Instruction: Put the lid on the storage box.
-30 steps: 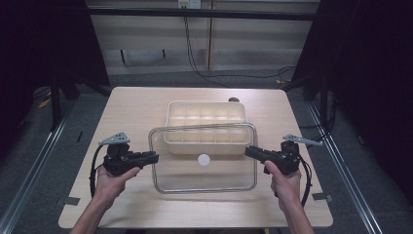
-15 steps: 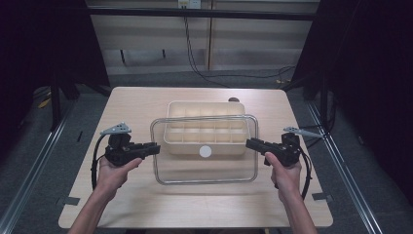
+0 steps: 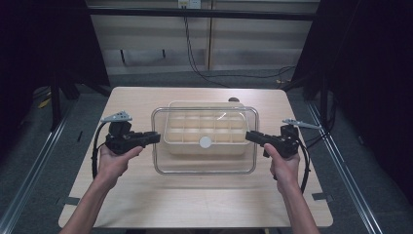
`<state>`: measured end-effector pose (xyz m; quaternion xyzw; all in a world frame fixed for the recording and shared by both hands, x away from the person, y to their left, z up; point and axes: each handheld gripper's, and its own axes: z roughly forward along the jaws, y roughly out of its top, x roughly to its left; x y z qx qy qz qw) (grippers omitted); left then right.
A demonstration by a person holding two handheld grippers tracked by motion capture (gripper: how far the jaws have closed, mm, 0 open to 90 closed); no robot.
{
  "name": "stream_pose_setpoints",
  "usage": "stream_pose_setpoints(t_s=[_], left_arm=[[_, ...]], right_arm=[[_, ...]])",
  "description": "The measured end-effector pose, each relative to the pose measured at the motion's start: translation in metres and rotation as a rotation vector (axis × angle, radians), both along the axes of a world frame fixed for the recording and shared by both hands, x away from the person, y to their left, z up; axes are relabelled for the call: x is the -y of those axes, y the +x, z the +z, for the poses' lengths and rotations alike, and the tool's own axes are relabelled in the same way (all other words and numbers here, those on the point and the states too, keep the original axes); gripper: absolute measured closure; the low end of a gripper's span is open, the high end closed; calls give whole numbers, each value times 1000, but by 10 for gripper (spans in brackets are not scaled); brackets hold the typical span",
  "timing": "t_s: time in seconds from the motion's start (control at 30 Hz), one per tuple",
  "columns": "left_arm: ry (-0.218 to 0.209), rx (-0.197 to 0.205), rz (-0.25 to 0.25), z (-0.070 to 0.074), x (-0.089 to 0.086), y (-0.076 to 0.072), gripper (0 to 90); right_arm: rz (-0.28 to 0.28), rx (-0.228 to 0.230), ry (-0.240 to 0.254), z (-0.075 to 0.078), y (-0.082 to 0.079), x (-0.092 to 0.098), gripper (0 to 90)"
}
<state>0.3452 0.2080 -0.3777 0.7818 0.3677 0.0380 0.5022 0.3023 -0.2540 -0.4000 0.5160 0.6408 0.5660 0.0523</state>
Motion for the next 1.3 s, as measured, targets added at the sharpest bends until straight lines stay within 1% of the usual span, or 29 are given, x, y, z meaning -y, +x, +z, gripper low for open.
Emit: stream_pose_setpoints(t_s=[0.1, 0.2, 0.3, 0.4, 0.43, 0.63, 0.73, 0.8, 0.9, 0.97, 1.0, 1.07, 1.1, 1.17, 1.3], left_arm=[[2, 4, 8, 4, 1, 5, 743], [3, 10, 6, 7, 2, 8, 743], [-3, 23, 10, 11, 3, 12, 742], [-16, 21, 19, 12, 4, 15, 743], [-32, 17, 22, 12, 4, 19, 744], [-31, 12, 42, 11, 5, 26, 742], [-23, 15, 48, 12, 4, 28, 741], [-29, 14, 58, 13, 4, 30, 741], [-15, 18, 62, 14, 2, 33, 738], [-17, 17, 68, 16, 2, 35, 738], [-9, 21, 69, 17, 2, 36, 737], [-14, 21, 73, 18, 3, 37, 736], [-4, 25, 66, 19, 2, 38, 736], [9, 30, 74, 21, 4, 40, 736], [11, 32, 78, 25, 6, 45, 735]], right_arm=[[-6, -1, 8, -1, 4, 0, 676], [-9, -1, 16, 0, 7, 0, 675], [-12, 8, 15, 3, 12, 1, 674], [-16, 13, 10, 7, 15, 2, 674], [-17, 13, 7, 8, 16, 2, 674], [-27, 18, -4, 13, 26, 1, 670], [-25, 21, -11, 15, 30, 0, 670], [-22, 25, -13, 17, 33, -1, 670], [-21, 26, -17, 19, 36, -3, 670], [-20, 29, -19, 20, 39, -4, 671], [-22, 26, -22, 21, 41, -5, 670], [-21, 29, -22, 22, 44, -5, 670], [-20, 30, -19, 23, 45, -5, 669], [-24, 25, -21, 24, 48, -5, 668], [-26, 33, -21, 26, 52, -4, 667]])
